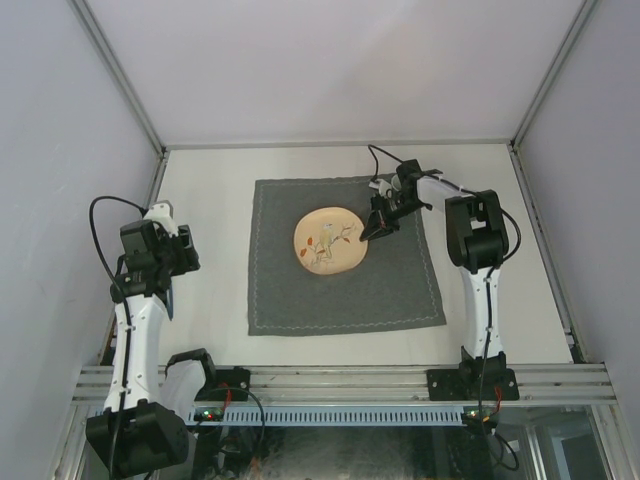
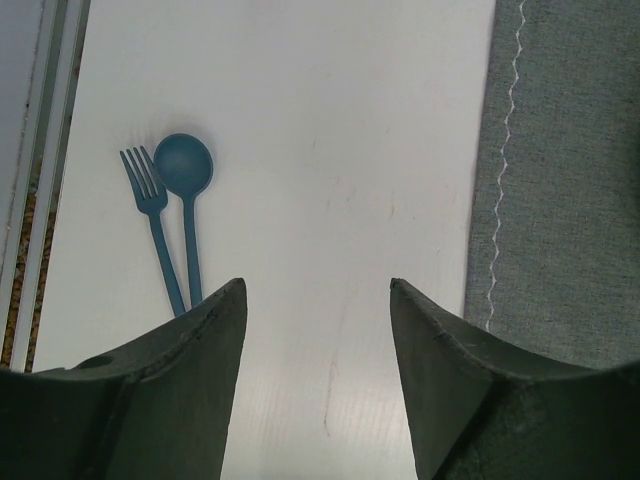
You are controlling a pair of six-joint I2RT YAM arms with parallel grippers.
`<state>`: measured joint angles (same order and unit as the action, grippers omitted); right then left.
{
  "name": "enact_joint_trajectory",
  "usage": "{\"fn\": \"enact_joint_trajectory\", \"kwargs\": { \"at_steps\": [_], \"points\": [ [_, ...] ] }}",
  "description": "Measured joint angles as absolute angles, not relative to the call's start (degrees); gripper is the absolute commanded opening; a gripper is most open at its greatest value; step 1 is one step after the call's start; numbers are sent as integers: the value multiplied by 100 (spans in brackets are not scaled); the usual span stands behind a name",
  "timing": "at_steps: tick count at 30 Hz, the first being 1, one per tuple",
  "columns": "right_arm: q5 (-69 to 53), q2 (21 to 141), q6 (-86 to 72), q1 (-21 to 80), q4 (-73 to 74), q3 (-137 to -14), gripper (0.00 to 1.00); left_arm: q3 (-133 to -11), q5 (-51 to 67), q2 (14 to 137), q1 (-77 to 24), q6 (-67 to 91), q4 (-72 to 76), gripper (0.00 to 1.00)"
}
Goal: Set the dinner table for one person
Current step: Pick up the plate from the napkin.
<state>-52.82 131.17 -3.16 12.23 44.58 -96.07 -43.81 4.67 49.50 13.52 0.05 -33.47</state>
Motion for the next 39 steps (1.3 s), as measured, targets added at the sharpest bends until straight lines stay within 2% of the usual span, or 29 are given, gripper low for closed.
{"fn": "enact_joint_trajectory", "kwargs": {
  "at_steps": [15,39],
  "points": [
    [-5487,13117,-384,840,4480,-9581,0,-4381,467,4976,1352,1,-3347,64],
    [-5701,13117,-637,952,4311,-9465,0,-4381,469,5113,1352,-3,-3221,64]
  ]
}}
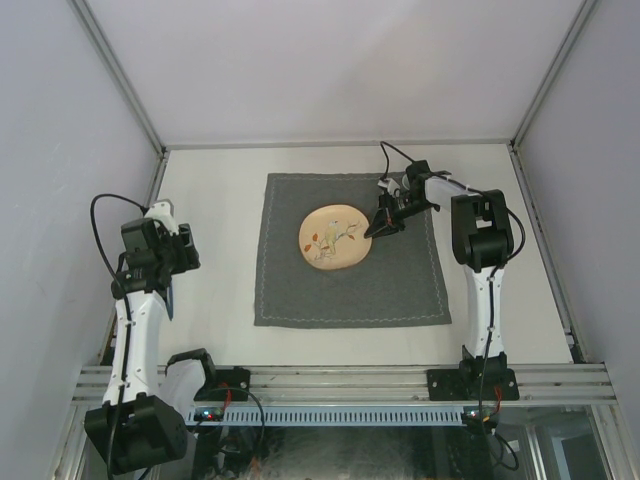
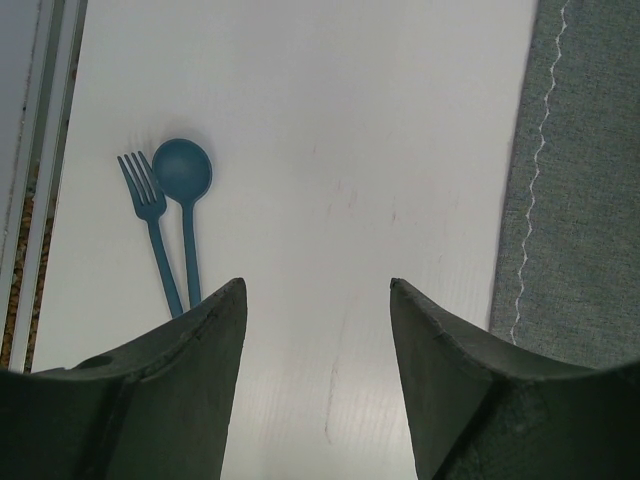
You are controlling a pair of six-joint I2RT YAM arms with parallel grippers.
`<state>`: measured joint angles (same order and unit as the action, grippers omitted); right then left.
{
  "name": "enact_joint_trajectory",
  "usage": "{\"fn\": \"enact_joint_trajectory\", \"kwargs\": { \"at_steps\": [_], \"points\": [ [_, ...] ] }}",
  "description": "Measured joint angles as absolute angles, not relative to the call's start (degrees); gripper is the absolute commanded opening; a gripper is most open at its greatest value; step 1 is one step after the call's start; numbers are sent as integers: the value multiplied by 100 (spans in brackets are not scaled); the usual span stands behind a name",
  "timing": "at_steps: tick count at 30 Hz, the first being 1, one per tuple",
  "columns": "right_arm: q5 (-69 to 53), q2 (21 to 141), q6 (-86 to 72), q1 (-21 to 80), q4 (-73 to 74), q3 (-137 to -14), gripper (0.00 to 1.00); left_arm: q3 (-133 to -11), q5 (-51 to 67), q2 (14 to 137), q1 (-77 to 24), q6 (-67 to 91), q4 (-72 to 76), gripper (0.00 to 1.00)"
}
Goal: Set the dinner table for one person
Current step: Pick up the plate from the napkin.
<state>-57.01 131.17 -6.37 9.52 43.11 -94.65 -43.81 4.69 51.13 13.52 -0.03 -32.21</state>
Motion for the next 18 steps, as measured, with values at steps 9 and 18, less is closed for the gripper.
{"fn": "enact_joint_trajectory", "kwargs": {
  "at_steps": [9,18],
  "points": [
    [-5800,12986,-714,952,4215,-9251,0,-4222,471,5113,1352,-19,-3173,64],
    [-5927,12844,-799,884,4191,-9207,0,-4193,471,5116,1352,-49,-3173,64]
  ]
}}
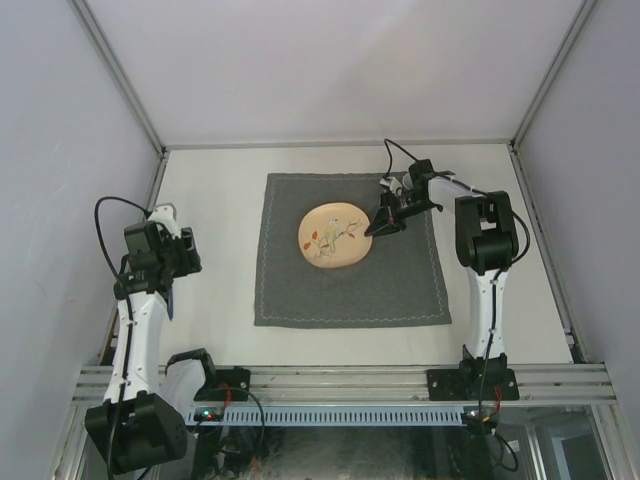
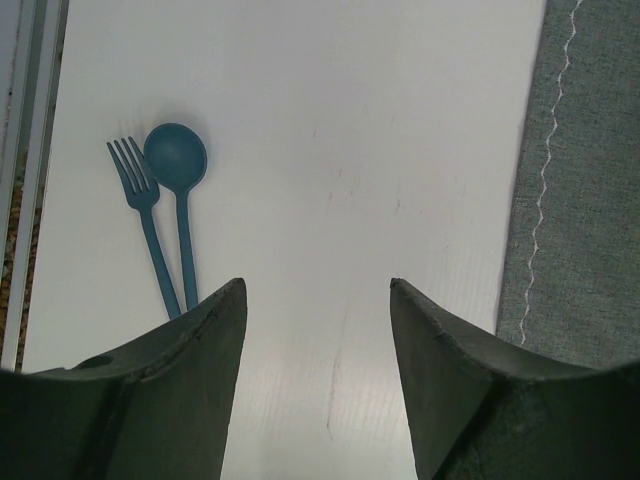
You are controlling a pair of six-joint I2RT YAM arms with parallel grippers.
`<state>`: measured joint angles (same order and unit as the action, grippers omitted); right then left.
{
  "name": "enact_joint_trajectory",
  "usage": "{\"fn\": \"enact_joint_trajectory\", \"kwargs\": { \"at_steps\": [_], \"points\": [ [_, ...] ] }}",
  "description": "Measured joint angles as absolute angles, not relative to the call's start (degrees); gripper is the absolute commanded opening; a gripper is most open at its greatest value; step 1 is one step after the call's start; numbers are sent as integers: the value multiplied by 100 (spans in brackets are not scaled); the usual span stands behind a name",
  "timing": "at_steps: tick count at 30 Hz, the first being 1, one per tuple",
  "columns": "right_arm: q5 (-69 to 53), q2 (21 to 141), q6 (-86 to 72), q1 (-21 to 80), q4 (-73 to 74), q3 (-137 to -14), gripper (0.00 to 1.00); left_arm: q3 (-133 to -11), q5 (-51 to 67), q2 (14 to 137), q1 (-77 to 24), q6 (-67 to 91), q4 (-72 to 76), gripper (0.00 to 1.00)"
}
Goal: Set the dinner table for one person
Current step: Pick up the plate from the napkin.
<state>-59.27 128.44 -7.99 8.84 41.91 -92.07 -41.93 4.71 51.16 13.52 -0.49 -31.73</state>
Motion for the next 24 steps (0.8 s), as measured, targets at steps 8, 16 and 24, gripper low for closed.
{"fn": "enact_joint_trajectory", "kwargs": {
  "at_steps": [8,16,24],
  "points": [
    [-5953,12556,-825,779,4125,-8969,0,-4193,469,5100,1352,-60,-3175,64],
    [-6010,12383,-749,565,4233,-8713,0,-4193,469,5098,1352,-64,-3173,64],
    [-6012,12237,-532,510,4329,-8425,0,-4193,471,5140,1352,-64,-3138,64]
  ]
}}
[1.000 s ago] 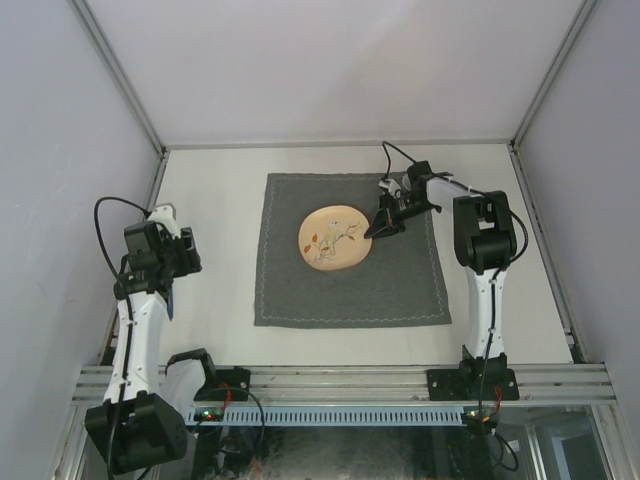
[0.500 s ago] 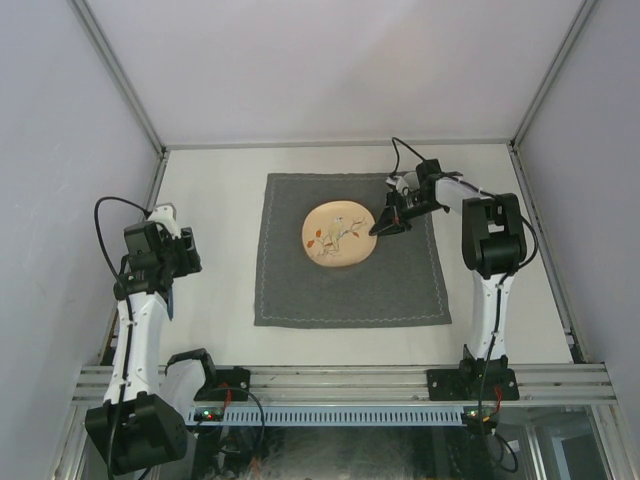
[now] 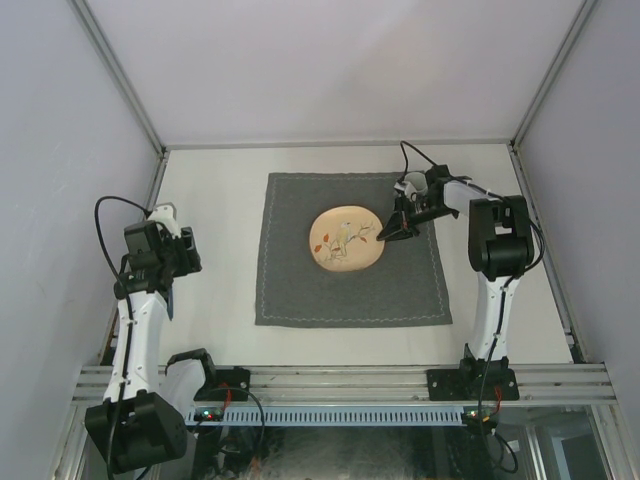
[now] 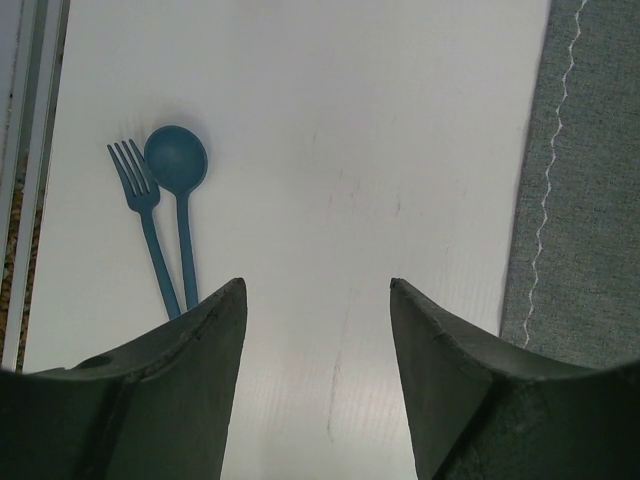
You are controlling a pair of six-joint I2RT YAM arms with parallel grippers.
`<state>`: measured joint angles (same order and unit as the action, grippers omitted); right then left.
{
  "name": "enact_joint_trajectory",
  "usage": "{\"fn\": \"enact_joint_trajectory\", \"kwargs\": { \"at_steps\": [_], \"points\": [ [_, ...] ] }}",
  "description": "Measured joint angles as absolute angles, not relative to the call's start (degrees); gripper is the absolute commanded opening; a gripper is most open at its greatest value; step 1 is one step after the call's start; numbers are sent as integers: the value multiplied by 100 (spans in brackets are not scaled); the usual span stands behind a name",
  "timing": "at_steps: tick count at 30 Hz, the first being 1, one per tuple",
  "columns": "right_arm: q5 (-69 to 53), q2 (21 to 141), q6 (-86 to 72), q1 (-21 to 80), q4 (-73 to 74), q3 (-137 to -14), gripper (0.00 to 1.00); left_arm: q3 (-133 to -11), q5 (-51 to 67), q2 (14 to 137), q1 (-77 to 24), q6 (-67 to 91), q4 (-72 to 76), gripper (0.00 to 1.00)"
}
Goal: Set the dinner table for one person
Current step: Pick up the plate from the napkin, then place the plate on the napkin.
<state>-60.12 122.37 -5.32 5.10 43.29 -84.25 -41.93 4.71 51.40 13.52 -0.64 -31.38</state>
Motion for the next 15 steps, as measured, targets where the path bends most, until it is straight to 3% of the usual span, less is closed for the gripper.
{"fn": "enact_joint_trajectory", "kwargs": {
  "at_steps": [15],
  "points": [
    [-6016,12180,-414,454,4257,-8261,0,-4193,469,5137,1352,-93,-3133,64]
  ]
}}
